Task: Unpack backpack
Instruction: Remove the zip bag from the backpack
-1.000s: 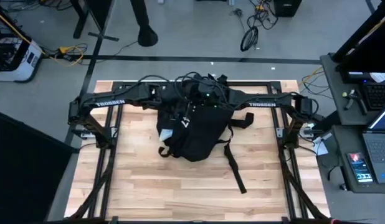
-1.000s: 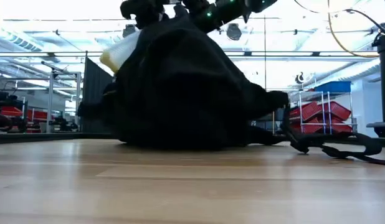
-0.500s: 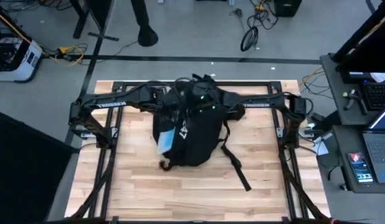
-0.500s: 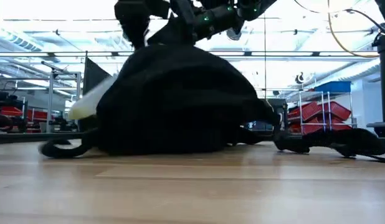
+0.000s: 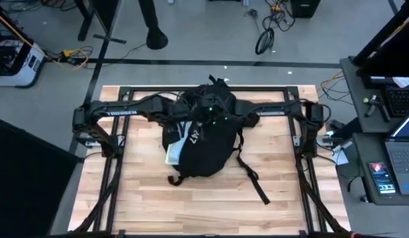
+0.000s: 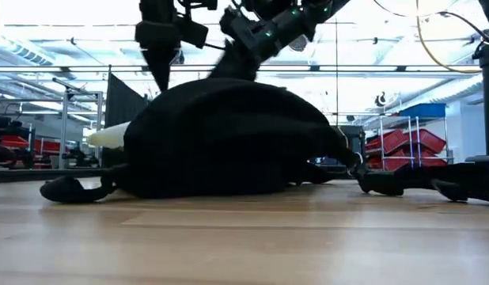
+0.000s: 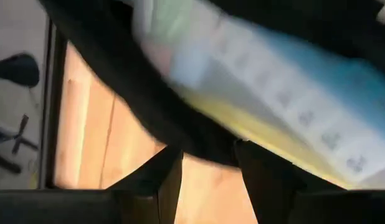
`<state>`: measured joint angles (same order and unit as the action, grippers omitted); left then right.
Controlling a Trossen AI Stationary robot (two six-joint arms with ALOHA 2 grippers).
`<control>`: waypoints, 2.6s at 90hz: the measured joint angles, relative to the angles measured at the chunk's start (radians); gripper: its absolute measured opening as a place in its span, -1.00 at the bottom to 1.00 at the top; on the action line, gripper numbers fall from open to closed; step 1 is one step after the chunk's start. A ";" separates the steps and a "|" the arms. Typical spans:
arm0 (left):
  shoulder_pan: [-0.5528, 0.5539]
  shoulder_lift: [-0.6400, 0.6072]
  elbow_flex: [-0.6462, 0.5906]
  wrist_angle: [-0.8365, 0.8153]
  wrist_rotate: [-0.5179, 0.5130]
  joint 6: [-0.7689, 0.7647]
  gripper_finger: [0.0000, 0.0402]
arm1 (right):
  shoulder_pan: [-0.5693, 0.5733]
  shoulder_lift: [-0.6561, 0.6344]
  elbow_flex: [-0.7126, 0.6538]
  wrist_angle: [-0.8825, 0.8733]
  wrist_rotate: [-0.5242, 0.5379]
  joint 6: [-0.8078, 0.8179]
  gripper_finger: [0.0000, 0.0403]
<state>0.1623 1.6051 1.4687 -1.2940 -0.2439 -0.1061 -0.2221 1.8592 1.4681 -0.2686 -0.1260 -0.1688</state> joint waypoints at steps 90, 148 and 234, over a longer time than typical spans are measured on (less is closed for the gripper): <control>0.006 0.007 -0.109 0.147 0.038 -0.009 -0.29 | -0.068 0.124 -0.003 -0.593 0.024 -0.031 -0.13; 0.007 -0.002 -0.390 0.720 0.260 -0.039 -0.29 | -0.078 0.115 -0.006 -1.019 0.347 -0.195 -0.13; -0.022 0.023 -0.365 0.998 0.246 -0.121 -0.29 | -0.072 0.181 -0.040 -0.630 0.089 -0.249 -0.13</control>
<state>0.1406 1.6282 1.1035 -0.2962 0.0024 -0.2275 -0.2939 2.0399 1.4277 -0.8986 -0.0368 -0.4173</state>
